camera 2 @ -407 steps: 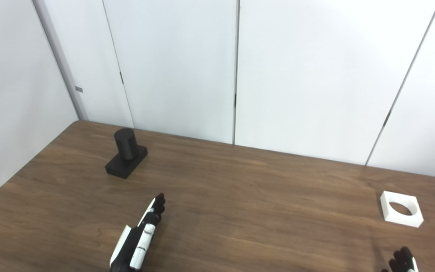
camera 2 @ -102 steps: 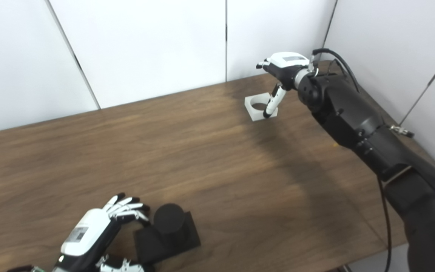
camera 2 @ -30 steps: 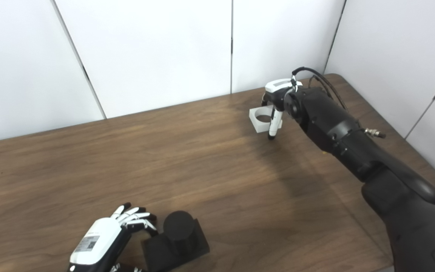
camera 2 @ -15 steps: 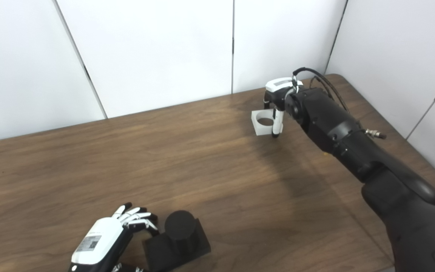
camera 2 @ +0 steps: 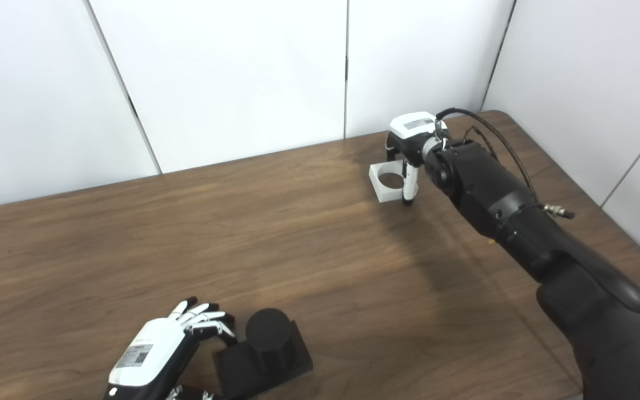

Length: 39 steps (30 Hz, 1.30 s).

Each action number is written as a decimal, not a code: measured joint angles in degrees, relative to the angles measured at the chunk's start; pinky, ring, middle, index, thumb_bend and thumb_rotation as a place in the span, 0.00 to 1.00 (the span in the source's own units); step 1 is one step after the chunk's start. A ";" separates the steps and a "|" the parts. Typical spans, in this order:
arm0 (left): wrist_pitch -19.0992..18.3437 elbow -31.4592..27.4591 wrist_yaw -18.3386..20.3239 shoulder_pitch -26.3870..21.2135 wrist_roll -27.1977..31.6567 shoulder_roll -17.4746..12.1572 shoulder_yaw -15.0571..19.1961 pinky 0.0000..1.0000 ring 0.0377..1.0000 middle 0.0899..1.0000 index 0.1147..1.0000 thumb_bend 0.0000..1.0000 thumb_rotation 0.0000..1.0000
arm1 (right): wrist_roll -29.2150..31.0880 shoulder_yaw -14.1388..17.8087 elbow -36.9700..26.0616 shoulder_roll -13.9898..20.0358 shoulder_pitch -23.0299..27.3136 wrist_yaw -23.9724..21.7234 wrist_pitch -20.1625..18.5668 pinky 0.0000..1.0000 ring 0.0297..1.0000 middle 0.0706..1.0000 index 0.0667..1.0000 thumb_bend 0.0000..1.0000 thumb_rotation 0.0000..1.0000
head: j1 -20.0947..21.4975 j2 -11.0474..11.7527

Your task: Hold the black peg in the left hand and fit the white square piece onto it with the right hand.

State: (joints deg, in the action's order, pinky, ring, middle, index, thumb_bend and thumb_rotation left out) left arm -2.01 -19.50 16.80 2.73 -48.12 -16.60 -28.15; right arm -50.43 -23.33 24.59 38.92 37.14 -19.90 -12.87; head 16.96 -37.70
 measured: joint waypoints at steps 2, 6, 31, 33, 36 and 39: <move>-0.01 0.00 0.00 -0.02 -0.07 0.02 -0.05 1.00 0.90 0.78 0.42 0.52 0.05 | 0.00 -0.01 0.01 0.00 0.00 0.07 0.08 0.79 0.84 0.75 0.45 0.52 0.13 | -0.09 -0.09; 0.00 0.02 -0.02 -0.19 -0.64 0.26 -0.19 1.00 0.90 0.78 0.42 0.52 0.05 | 0.48 0.37 0.01 0.08 -0.14 0.15 1.11 0.79 0.84 0.75 0.45 0.52 0.13 | -1.93 -0.97; -1.06 2.54 -0.05 -2.55 -3.87 3.70 -3.12 1.00 0.91 0.80 0.42 0.51 0.05 | 11.10 6.92 -52.39 8.33 -5.35 -35.39 -3.12 0.94 0.89 0.79 0.45 0.52 0.13 | -7.74 -7.12; -1.34 2.60 0.13 -2.81 -3.90 3.71 -3.30 1.00 0.92 0.80 0.42 0.51 0.05 | 11.34 6.99 -55.17 7.77 -4.64 -37.67 -4.36 0.94 0.90 0.79 0.45 0.52 0.13 | -7.74 -7.30; -1.74 2.63 0.27 -3.17 -4.38 3.80 -3.64 1.00 0.91 0.80 0.42 0.51 0.05 | 12.02 7.07 -59.15 7.33 -2.94 -41.07 -5.88 0.94 0.88 0.78 0.45 0.52 0.13 | -7.91 -7.91; -1.80 2.63 0.50 -3.65 -5.47 3.80 -4.04 1.00 0.91 0.79 0.42 0.51 0.05 | 13.08 7.10 -62.80 6.36 -1.36 -42.90 -6.46 0.94 0.86 0.77 0.45 0.52 0.13 | -8.61 -8.87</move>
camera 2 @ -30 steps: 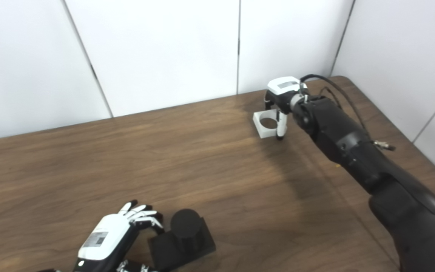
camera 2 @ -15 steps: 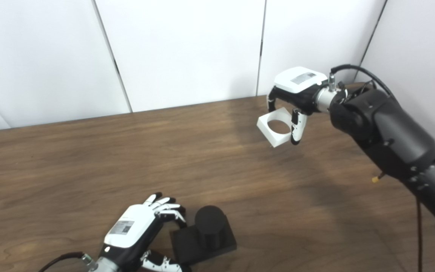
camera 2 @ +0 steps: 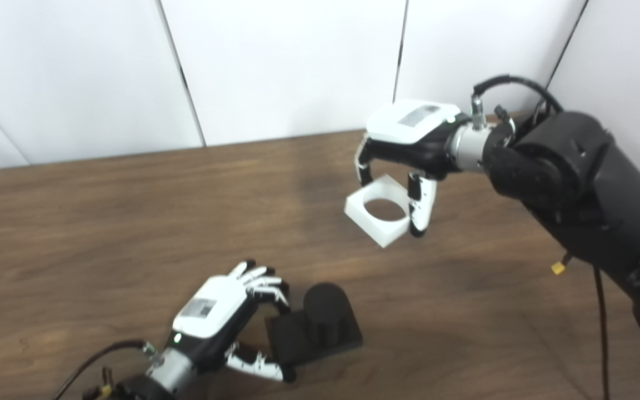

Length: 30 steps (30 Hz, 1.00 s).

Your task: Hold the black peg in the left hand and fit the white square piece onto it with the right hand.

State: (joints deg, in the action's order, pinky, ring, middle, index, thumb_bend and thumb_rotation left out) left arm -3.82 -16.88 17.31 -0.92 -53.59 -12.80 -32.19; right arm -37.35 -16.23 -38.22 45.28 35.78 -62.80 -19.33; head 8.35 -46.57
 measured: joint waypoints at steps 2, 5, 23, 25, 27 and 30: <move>0.00 0.00 0.06 -0.05 -0.15 0.01 -0.06 1.00 0.91 0.79 0.42 0.51 0.05 | 0.31 -0.15 -1.89 -1.16 0.60 -0.95 -0.69 0.95 0.86 0.77 0.45 0.52 0.13 | 0.08 -0.36; -0.04 -0.04 0.31 -0.08 -0.16 0.01 -0.05 1.00 0.91 0.79 0.42 0.51 0.05 | 0.68 -0.55 -4.35 -2.96 1.10 -2.57 -1.33 0.94 0.86 0.76 0.45 0.52 0.13 | 0.52 -0.62; -0.01 -0.98 1.79 -0.19 -0.16 -0.42 0.50 1.00 0.90 0.79 0.42 0.51 0.05 | -1.04 -6.14 -7.33 -9.93 1.02 -3.25 -2.57 0.94 0.86 0.75 0.45 0.52 0.13 | 3.07 -3.61; 0.09 -1.00 1.82 -0.19 -0.14 -0.46 0.56 1.00 0.90 0.78 0.42 0.51 0.05 | -1.55 -6.47 -7.13 -10.61 0.23 -3.23 -2.57 0.93 0.86 0.75 0.45 0.52 0.13 | 3.42 -3.79; 0.25 -1.01 1.81 -0.16 -0.09 -0.47 0.69 1.00 0.90 0.78 0.42 0.51 0.05 | -1.71 -6.79 -6.48 -10.74 -0.92 -3.19 -2.48 0.93 0.86 0.75 0.45 0.52 0.13 | 3.69 -3.96; 0.37 -1.09 1.81 -0.14 -0.04 -0.62 0.87 1.00 0.90 0.78 0.42 0.51 0.05 | -2.15 -7.24 -5.64 -10.74 -2.21 -3.15 -2.27 0.93 0.86 0.74 0.45 0.52 0.13 | 3.77 -4.05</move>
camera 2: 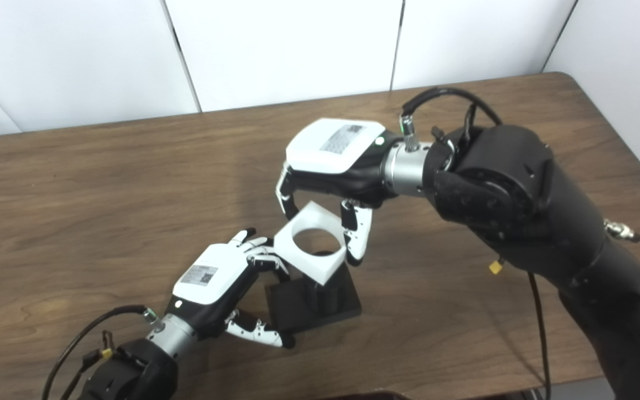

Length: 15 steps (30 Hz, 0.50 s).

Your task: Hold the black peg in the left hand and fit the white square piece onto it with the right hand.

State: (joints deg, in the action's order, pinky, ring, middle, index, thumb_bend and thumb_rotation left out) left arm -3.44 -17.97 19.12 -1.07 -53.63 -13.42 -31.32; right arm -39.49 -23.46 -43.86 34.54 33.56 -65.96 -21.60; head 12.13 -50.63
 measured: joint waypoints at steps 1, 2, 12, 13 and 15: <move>0.02 -0.04 0.01 0.02 0.00 -0.04 0.05 1.00 0.90 0.78 0.42 0.51 0.05 | -0.06 -0.04 -0.01 -0.08 -0.31 0.01 -0.02 0.93 0.86 0.74 0.45 0.52 0.13 | -0.09 -0.17; 0.03 -0.07 0.01 0.03 0.00 -0.10 0.08 1.00 0.90 0.78 0.42 0.51 0.05 | -0.18 -0.05 -0.02 -0.16 -0.52 -0.01 -0.07 0.94 0.86 0.74 0.45 0.52 0.13 | -0.09 -0.26; -0.17 -0.54 1.16 0.01 -0.01 -0.19 0.34 1.00 0.90 0.78 0.42 0.51 0.05 | -1.52 -0.58 -0.05 -0.43 -2.14 -0.07 -0.04 0.94 0.86 0.75 0.45 0.52 0.13 | 0.09 -0.62; -0.15 -0.54 1.16 0.02 -0.01 -0.19 0.36 1.00 0.90 0.78 0.42 0.51 0.05 | -1.52 -0.62 -0.05 -0.43 -2.17 -0.08 -0.07 0.94 0.86 0.75 0.45 0.52 0.13 | 0.09 -0.53; -0.10 -0.54 1.16 0.02 -0.01 -0.19 0.39 1.00 0.90 0.78 0.42 0.51 0.05 | -1.53 -0.63 -0.08 -0.43 -2.20 -0.08 -0.14 0.95 0.87 0.75 0.45 0.52 0.13 | 0.09 -0.53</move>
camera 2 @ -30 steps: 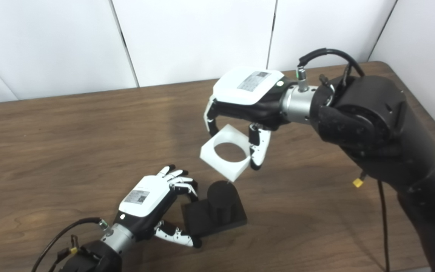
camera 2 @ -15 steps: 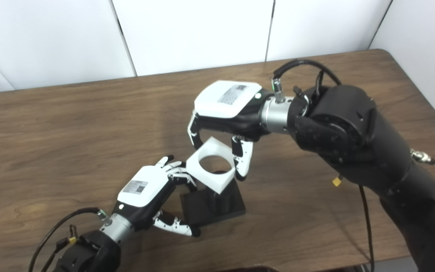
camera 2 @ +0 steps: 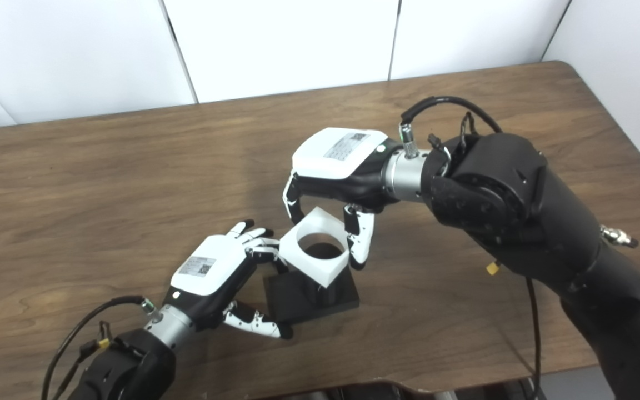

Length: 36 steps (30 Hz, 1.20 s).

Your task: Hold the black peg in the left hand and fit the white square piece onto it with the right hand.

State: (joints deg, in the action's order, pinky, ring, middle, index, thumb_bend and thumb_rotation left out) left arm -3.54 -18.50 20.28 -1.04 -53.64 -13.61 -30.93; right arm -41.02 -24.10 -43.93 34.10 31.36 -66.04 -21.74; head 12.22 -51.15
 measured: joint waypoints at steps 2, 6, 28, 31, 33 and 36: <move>0.06 0.00 0.00 0.00 0.00 0.00 0.01 1.00 0.90 0.78 0.42 0.51 0.05 | 0.01 0.00 -0.03 -0.01 -0.06 0.00 -0.03 0.95 0.87 0.76 0.45 0.52 0.13 | 0.00 0.00; 0.08 0.00 0.03 0.00 0.00 0.00 0.01 1.00 0.90 0.79 0.42 0.51 0.05 | 0.02 -0.16 -0.10 -0.06 -0.42 -0.01 -0.06 0.95 0.87 0.76 0.45 0.52 0.13 | 0.00 0.00; 0.08 -0.05 0.12 -0.03 -0.14 -0.02 0.01 1.00 0.90 0.79 0.42 0.51 0.06 | -4.79 -2.11 -2.29 -2.19 -2.75 -0.07 0.21 0.95 0.87 0.74 0.44 0.52 0.13 | -0.35 -0.53; 0.11 -0.05 0.13 -0.02 -0.16 -0.02 0.01 1.00 0.90 0.78 0.42 0.51 0.06 | -5.87 -2.51 -2.74 -3.11 -3.07 -0.09 0.21 0.95 0.87 0.74 0.44 0.52 0.13 | -0.35 -0.53; 0.11 -0.05 0.12 -0.02 -0.21 -0.02 0.01 1.00 0.90 0.79 0.42 0.51 0.06 | -6.46 -2.75 -3.06 -3.52 -3.23 -0.10 0.21 0.94 0.87 0.74 0.44 0.52 0.13 | -0.44 -0.53; 0.09 -0.06 0.13 -0.02 -0.22 -0.01 -0.01 1.00 0.91 0.79 0.42 0.51 0.06 | -7.20 -2.77 -3.50 -3.77 -3.59 -0.11 0.22 0.94 0.88 0.74 0.44 0.52 0.13 | -0.53 -0.44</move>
State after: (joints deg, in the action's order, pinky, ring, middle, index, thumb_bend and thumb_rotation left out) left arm -3.46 -18.56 20.41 -1.06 -53.86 -13.62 -30.94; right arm -48.22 -26.87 -47.44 30.33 27.77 -66.15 -21.53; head 11.69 -51.59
